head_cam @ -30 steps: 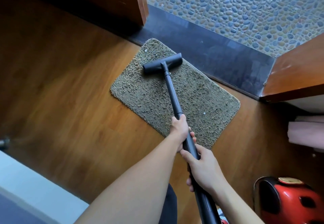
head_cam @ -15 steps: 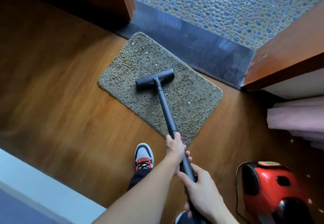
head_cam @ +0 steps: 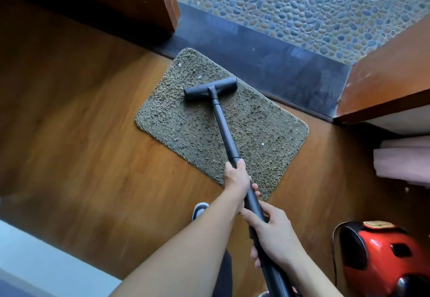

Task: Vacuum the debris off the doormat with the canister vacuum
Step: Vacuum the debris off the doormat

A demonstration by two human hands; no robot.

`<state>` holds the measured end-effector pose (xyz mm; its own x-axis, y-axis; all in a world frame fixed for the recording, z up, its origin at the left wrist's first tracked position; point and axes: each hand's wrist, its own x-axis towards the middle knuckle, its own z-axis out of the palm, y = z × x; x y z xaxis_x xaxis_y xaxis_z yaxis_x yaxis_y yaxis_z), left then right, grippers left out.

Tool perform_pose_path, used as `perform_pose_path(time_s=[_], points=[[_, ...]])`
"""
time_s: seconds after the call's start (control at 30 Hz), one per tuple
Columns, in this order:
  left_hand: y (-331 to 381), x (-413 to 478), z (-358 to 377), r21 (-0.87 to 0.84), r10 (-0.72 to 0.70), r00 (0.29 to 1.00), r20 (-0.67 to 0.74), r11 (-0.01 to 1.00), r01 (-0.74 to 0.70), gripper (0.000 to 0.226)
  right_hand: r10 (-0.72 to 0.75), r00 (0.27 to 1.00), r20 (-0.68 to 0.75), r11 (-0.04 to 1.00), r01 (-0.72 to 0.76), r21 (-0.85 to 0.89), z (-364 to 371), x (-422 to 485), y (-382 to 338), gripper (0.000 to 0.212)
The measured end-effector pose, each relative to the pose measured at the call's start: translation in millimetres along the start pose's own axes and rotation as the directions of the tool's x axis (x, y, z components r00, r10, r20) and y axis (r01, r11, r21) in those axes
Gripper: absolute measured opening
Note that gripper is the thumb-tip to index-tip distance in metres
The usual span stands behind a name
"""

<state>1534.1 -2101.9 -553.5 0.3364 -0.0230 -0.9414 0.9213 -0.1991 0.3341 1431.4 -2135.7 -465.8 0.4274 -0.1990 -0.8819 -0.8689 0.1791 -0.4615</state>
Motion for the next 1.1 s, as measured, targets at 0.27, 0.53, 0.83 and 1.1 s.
perform_pose_path(time_s=[0.27,0.53,0.83,1.1], points=[[59.7,36.7,-18.0,-0.035,0.035,0.999,-0.010,0.999,-0.035,0.021,-0.039,0.999,0.013,0.999,0.039,-0.025,19.6,40.9,-55.1,0.014],[79.2,45.8,-31.7,-0.033,0.029,1.000,-0.002,0.999,-0.029,0.021,-0.059,0.998,0.007,0.996,0.059,-0.072,34.4,51.3,-69.9,0.015],[6.5,2.6,0.5,-0.004,-0.037,0.999,0.031,0.999,0.037,0.019,-0.020,1.000,-0.003,0.996,0.020,-0.084,-5.2,4.5,-7.9,0.009],[-48.0,-35.2,25.1,-0.031,-0.059,0.998,0.007,0.998,0.059,0.020,0.005,0.995,0.098,0.997,0.002,-0.071,-43.1,-35.4,33.3,0.008]])
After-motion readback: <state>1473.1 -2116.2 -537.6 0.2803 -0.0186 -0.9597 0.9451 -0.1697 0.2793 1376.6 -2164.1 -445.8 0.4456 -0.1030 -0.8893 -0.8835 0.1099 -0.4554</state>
